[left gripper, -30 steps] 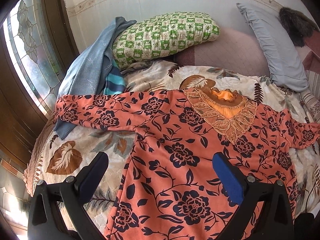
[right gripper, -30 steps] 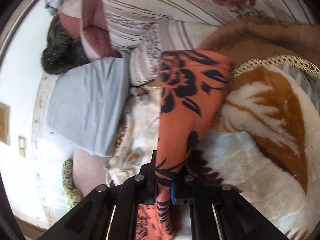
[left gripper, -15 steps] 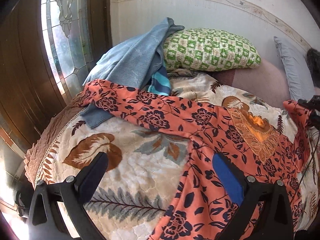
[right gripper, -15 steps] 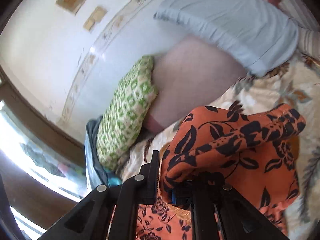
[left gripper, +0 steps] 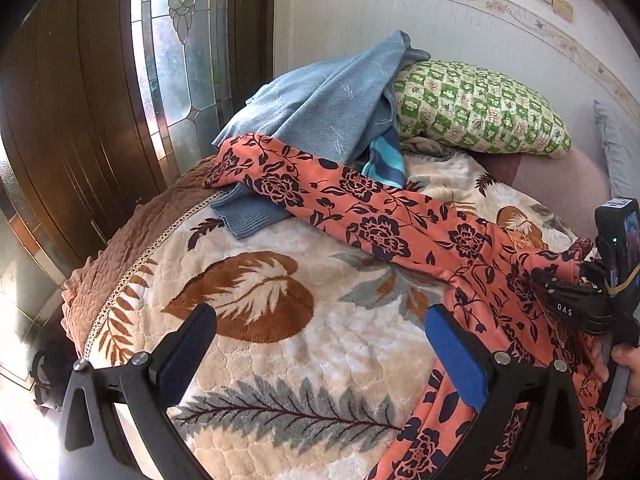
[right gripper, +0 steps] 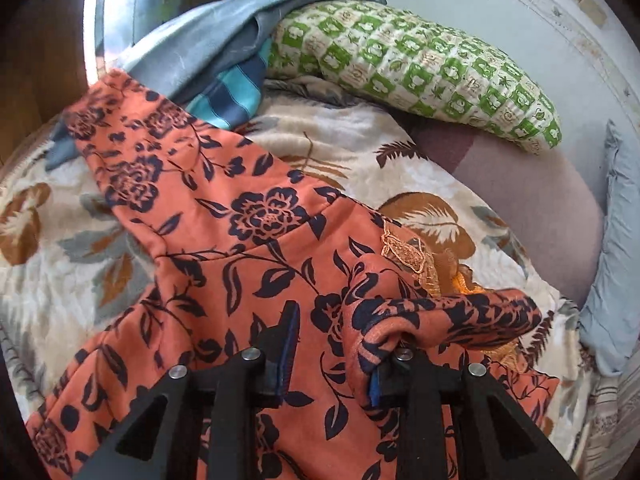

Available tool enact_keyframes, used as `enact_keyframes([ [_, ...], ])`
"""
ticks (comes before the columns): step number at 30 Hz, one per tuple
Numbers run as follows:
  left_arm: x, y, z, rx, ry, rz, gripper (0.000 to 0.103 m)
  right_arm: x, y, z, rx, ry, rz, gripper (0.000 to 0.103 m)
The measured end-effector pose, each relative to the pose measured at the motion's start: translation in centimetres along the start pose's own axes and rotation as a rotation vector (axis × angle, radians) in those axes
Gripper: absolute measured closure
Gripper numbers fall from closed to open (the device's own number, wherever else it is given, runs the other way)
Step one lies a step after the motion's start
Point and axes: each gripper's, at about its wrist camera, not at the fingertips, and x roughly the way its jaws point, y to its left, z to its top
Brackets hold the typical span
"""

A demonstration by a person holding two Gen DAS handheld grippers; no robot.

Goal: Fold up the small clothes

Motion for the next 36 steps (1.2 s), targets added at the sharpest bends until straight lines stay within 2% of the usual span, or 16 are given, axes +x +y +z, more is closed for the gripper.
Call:
enact_keyframes([
  [1,0.0,-0.5,-0.1,0.008,0.005,-0.004,0.000,0.6,-0.4,0.5,-0.021,0.004,-0.002,0.025],
  [2,-0.1,-1.0,-0.2,0.017,0.007,-0.010,0.000,0.6,-0.8,0.3,-0.039,-0.003,0.008,0.018],
  [4,-0.4,-1.8,-0.5,0.035,0.004,-0.025,0.000,0.3,-0.4,0.7,-0.080,0.000,0.035,0.018],
  [6,-0.5,-2.3,-0.7,0.053,0.007,-0.022,0.000,-0.4,0.6,1.2,-0.153,-0.023,0.018,0.018],
  [8,-0.5,-2.2,-0.8,0.054,0.014,-0.014,0.000,-1.3,3.1,1.9,-0.276,-0.058,-0.075,0.018],
  [11,-0.6,-1.4,-0.8,0.028,0.021,-0.007,0.000,-0.9,7.6,1.8,-0.562,-0.071,-0.273,0.018],
  [13,-0.6,-0.7,-0.9,0.013,0.024,0.004,0.000,0.1,9.8,1.0,-0.707,-0.049,-0.335,0.018],
  [15,-0.6,0.0,-1.0,0.001,0.029,0.011,0.000,0.9,10.8,0.0,-0.764,-0.026,-0.345,0.019],
  [20,-0.6,0.5,-1.0,-0.010,0.033,0.014,0.000,2.2,10.1,-2.7,-0.790,0.022,-0.380,0.019],
  [24,-0.6,-1.0,-0.6,0.035,0.023,0.009,0.000,0.0,5.4,-3.4,-0.532,-0.023,-0.278,0.019],
  [28,-0.2,-3.8,1.3,0.074,0.024,-0.068,0.000,-4.0,-1.4,-5.9,-0.197,-0.078,-0.052,0.019],
  [31,1.0,-7.0,4.2,0.114,0.000,-0.125,0.000,-5.6,-8.5,-9.2,0.151,-0.107,0.123,0.018],
  [33,2.7,-9.7,6.2,0.161,0.003,-0.149,0.000,-5.6,-13.6,-12.5,0.436,-0.113,0.276,0.018],
  [35,5.1,-12.5,8.0,0.202,0.051,-0.187,0.000,-4.7,-18.0,-16.6,0.732,-0.129,0.453,0.018],
  [36,6.6,-13.8,8.7,0.209,0.085,-0.211,0.000,-4.3,-19.7,-18.7,0.858,-0.149,0.506,0.018],
])
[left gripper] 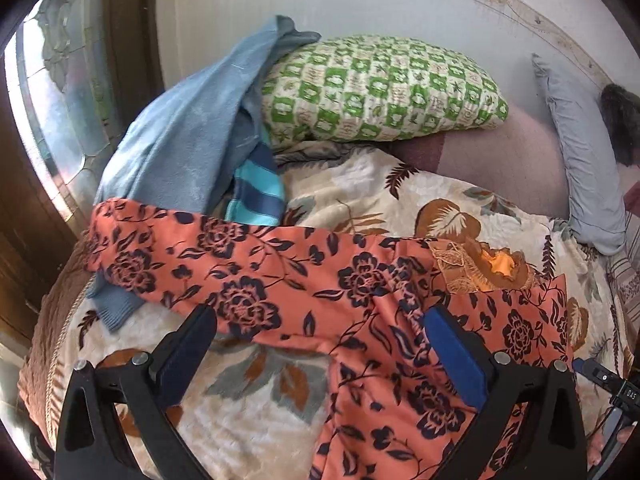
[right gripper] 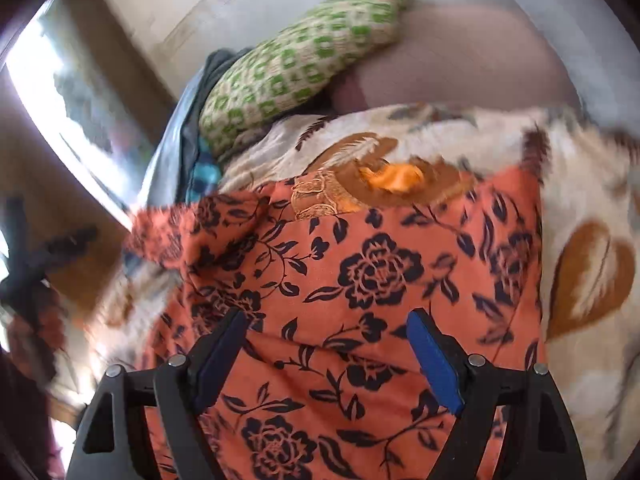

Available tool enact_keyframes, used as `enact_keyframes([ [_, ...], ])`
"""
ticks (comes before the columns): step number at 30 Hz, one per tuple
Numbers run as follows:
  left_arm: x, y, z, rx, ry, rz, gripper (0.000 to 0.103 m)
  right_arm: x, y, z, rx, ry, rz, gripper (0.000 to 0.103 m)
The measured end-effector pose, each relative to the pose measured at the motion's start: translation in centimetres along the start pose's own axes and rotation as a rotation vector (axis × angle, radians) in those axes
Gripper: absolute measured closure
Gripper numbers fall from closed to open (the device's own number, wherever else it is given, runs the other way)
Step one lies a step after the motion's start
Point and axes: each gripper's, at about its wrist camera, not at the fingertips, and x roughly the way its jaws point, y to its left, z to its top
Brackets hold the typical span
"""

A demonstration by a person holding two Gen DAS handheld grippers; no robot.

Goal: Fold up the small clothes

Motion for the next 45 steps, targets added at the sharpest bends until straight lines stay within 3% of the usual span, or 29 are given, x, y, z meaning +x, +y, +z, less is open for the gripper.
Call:
enact_keyframes([
  [4,5.2,-2.1,2.8,-0.063,0.108,-0.040,0.000,-1.9,-6.9,-1.1,0.314,-0.061,0.194,0.018],
  [7,7.4,-3.4,3.8,-0.101,0.140,-0.074,0.003,-0.4,-9.1,-1.4,0.458,-0.002,0.281,0.018],
  [8,8.0,-3.8,4.1,-0.110,0.149,-0.081,0.007,0.4,-9.5,-1.5,0.503,0.019,0.301,0.019],
  [11,9.7,-5.2,4.5,-0.105,0.186,-0.106,0.031,2.0,-9.8,-1.7,0.592,0.046,0.344,0.019],
  [13,10.9,-6.0,4.6,-0.089,0.215,-0.091,0.053,2.6,-9.6,-1.7,0.606,0.074,0.307,0.019],
  [14,11.4,-6.2,4.5,-0.087,0.229,-0.084,0.057,2.5,-9.4,-1.7,0.614,0.068,0.317,0.019],
  [16,12.1,-6.5,4.1,-0.080,0.249,-0.078,0.076,1.7,-9.3,-1.8,0.618,0.047,0.388,0.019],
  [18,12.7,-6.6,3.5,-0.054,0.269,-0.057,0.086,1.3,-8.3,-1.0,0.544,0.031,0.382,0.019],
  [22,12.8,-6.4,2.8,-0.033,0.269,-0.017,0.093,2.7,-6.8,0.1,0.415,0.028,0.231,0.019],
  [26,11.3,-5.3,2.8,-0.020,0.214,0.023,0.095,4.5,-6.8,-0.2,0.371,0.064,0.078,0.026],
  [28,10.3,-4.2,2.7,-0.017,0.191,0.040,0.096,4.7,-7.6,-0.4,0.387,0.086,0.041,0.043],
  [33,7.8,0.2,0.5,-0.039,0.169,0.091,0.098,4.6,-9.4,-0.9,0.432,0.100,0.022,0.067],
  [38,8.3,5.8,-4.4,-0.127,0.306,0.202,0.098,4.5,-9.4,-1.0,0.423,0.101,0.012,0.067],
  [41,7.8,5.9,-4.2,-0.156,0.287,0.138,0.098,4.2,-9.2,-1.1,0.410,0.095,0.004,0.067],
  [42,7.4,5.1,-3.5,-0.155,0.270,0.111,0.095,4.1,-9.1,-1.1,0.408,0.094,0.002,0.067],
  [44,6.7,3.1,-1.8,-0.132,0.219,0.055,0.077,4.0,-8.8,-1.0,0.406,0.089,-0.010,0.067],
  [45,6.4,2.0,-0.8,-0.114,0.185,0.041,0.047,3.7,-8.9,-0.9,0.403,0.081,-0.033,0.067],
])
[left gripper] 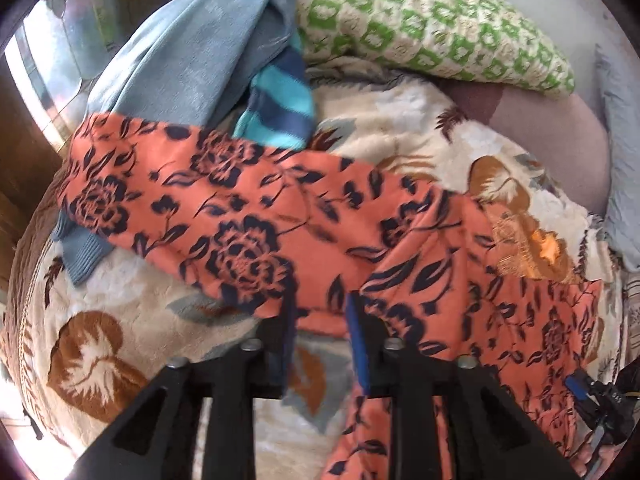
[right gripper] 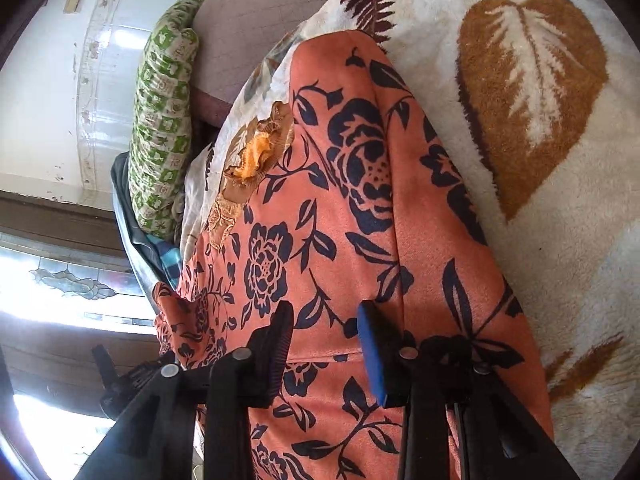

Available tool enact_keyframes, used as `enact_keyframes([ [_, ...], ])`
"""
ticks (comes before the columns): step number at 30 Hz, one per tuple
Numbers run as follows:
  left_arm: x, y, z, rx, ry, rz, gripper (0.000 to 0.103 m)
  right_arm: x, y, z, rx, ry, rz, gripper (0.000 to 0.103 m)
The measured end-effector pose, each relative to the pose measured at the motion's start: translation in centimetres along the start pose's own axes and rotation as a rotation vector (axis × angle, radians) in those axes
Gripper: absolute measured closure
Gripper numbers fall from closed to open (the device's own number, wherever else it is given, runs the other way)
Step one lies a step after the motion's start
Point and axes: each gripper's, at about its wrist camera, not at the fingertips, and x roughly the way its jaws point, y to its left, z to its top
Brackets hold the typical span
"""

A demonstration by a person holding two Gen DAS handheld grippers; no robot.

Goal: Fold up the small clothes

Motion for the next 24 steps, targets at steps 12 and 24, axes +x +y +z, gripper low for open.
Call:
enact_keyframes([
  [12,6.3,-6.6,2.7,0.170,0.056,0.134,0.080,-3.3,0.7,2.3,-0.116,-0.136,-0.166,0.082],
  [24,4.5,-3.8,2.3,0.118,0.050,0.079,0.076,-2.7,5.5,5.9,-0.379,-0.240,-0.398,0.013],
])
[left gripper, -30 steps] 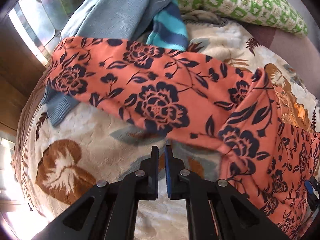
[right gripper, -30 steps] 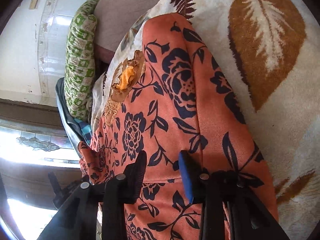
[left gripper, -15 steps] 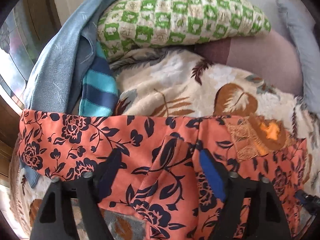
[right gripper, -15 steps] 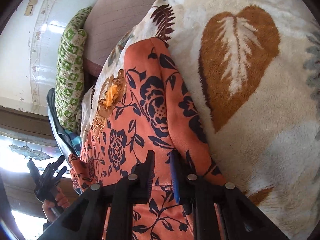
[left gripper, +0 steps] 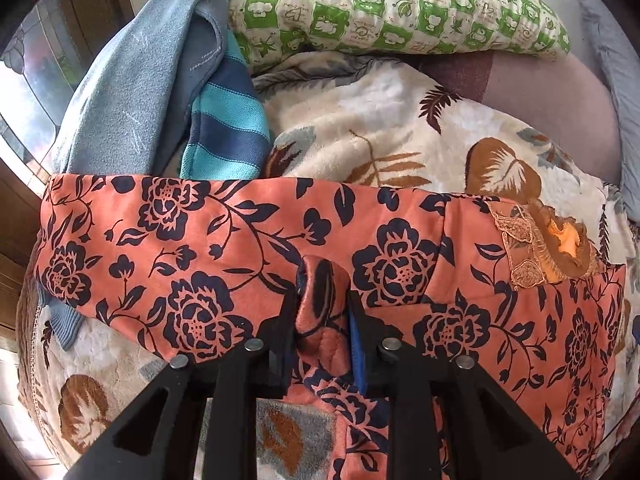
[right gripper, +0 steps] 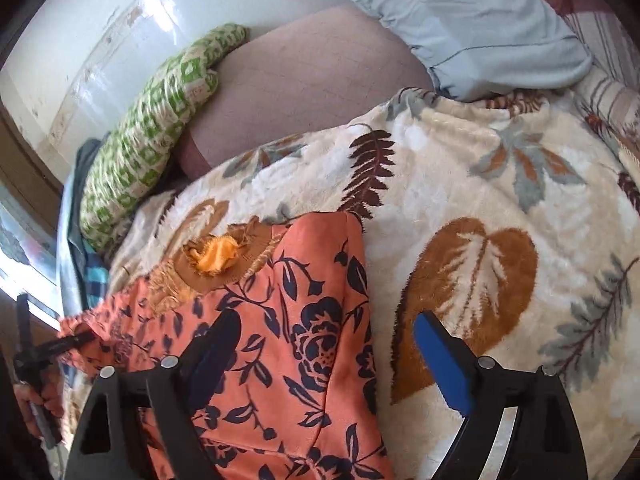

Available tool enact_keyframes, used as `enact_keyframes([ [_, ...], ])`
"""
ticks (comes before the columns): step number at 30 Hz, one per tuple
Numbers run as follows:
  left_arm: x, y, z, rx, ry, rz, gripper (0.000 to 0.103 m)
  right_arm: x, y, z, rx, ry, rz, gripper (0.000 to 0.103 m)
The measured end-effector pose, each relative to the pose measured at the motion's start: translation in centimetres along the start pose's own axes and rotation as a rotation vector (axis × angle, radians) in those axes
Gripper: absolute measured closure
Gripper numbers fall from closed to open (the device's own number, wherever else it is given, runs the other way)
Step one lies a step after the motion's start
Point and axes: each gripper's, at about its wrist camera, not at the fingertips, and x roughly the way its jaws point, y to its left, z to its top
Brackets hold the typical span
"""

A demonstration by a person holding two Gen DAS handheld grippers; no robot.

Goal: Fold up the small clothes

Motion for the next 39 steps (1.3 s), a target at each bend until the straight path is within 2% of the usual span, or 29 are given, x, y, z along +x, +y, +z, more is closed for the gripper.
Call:
enact_keyframes([
  [2,0.1,0.4,0.2,-0.027,0.000,-0.002,0.064,1.5,-0.2,0.2,0.029,0.022,0.013,0.014],
  [3,0.0,0.8,0.2,-0.049,-0.006,-0.007,0.052,2.2,-0.6,0.2,0.060,0.038,0.027,0.015],
  [4,-0.1,1.1,0.3,-0.069,-0.015,-0.015,0.041,2.9,-0.9,0.2,0.080,0.056,0.043,0.019],
  [5,-0.1,1.3,0.4,-0.082,-0.023,-0.023,0.038,3.6,-1.0,0.3,0.082,0.077,0.054,0.024],
  [7,0.3,1.2,0.7,-0.079,-0.022,-0.020,0.036,5.0,-0.8,0.1,0.055,0.112,0.054,0.053],
  [8,0.5,1.0,0.8,-0.072,-0.018,-0.010,0.036,5.5,-0.7,0.0,0.040,0.115,0.048,0.061],
  [9,0.8,0.7,0.9,-0.063,-0.016,0.000,0.036,5.5,-0.8,-0.2,0.028,0.110,0.024,0.071],
  [10,1.0,0.4,0.9,-0.053,-0.017,0.001,0.051,5.4,-1.0,-0.1,0.035,0.109,0.014,0.081],
  [11,1.3,-0.1,0.9,-0.039,-0.012,0.003,0.062,5.0,-1.7,0.2,0.073,0.103,0.033,0.084],
  [12,1.5,-0.5,1.0,-0.028,-0.001,-0.002,0.082,4.3,-2.4,0.5,0.117,0.086,0.041,0.091],
  [13,1.6,-0.9,1.1,-0.024,-0.004,-0.008,0.082,3.4,-3.2,0.8,0.133,0.050,0.015,0.098],
  [14,1.4,-1.4,1.2,-0.020,-0.019,-0.012,0.082,2.5,-3.9,1.1,0.116,0.004,-0.066,0.103],
  [15,1.2,-2.0,1.4,-0.009,-0.035,-0.018,0.084,1.8,-4.9,1.3,0.109,-0.027,-0.129,0.103],
  [16,0.9,-2.5,1.5,0.004,-0.052,-0.026,0.084,1.6,-6.5,1.4,0.155,-0.017,-0.127,0.103],
  [17,0.6,-2.9,1.6,0.018,-0.067,-0.032,0.084,1.5,-8.2,1.5,0.229,-0.002,-0.099,0.103],
  [19,0.4,-3.1,1.4,0.048,-0.078,-0.013,0.084,0.0,-9.3,1.7,0.277,-0.070,-0.022,0.103],
  [20,0.4,-2.7,1.2,0.051,-0.072,0.008,0.084,-0.8,-8.7,2.0,0.257,-0.101,0.034,0.103],
  [23,1.1,-0.1,0.4,0.012,-0.032,0.060,0.085,-1.9,-6.2,2.4,0.210,-0.120,0.178,0.099],
  [25,1.6,1.8,-0.1,-0.021,0.019,0.054,0.084,-1.5,-4.1,2.2,0.158,-0.100,0.188,0.099],
  [27,1.4,3.3,-0.3,-0.067,0.039,0.038,0.080,-0.6,-2.0,1.6,0.114,-0.047,0.215,0.099],
  [29,0.3,4.4,-0.5,-0.101,-0.002,0.058,0.078,0.2,0.2,1.0,0.044,0.013,0.220,0.099],
  [31,-0.9,5.4,-0.8,-0.116,-0.039,0.073,0.062,0.8,2.2,0.6,-0.037,0.035,0.206,0.099],
  [32,-1.3,5.7,-0.9,-0.121,-0.050,0.061,0.060,1.0,2.8,0.5,-0.063,0.042,0.198,0.099],
  [34,-1.6,5.9,-1.4,-0.110,-0.047,0.029,0.054,1.2,2.6,-0.1,-0.048,0.057,0.221,0.099],
  [37,-0.6,4.8,-2.0,-0.061,-0.002,-0.004,0.045,1.0,2.2,-0.3,-0.023,0.066,0.279,0.099],
  [39,-0.2,4.0,-2.1,-0.062,0.007,-0.029,0.045,0.9,2.5,-0.3,-0.039,0.074,0.310,0.099],
])
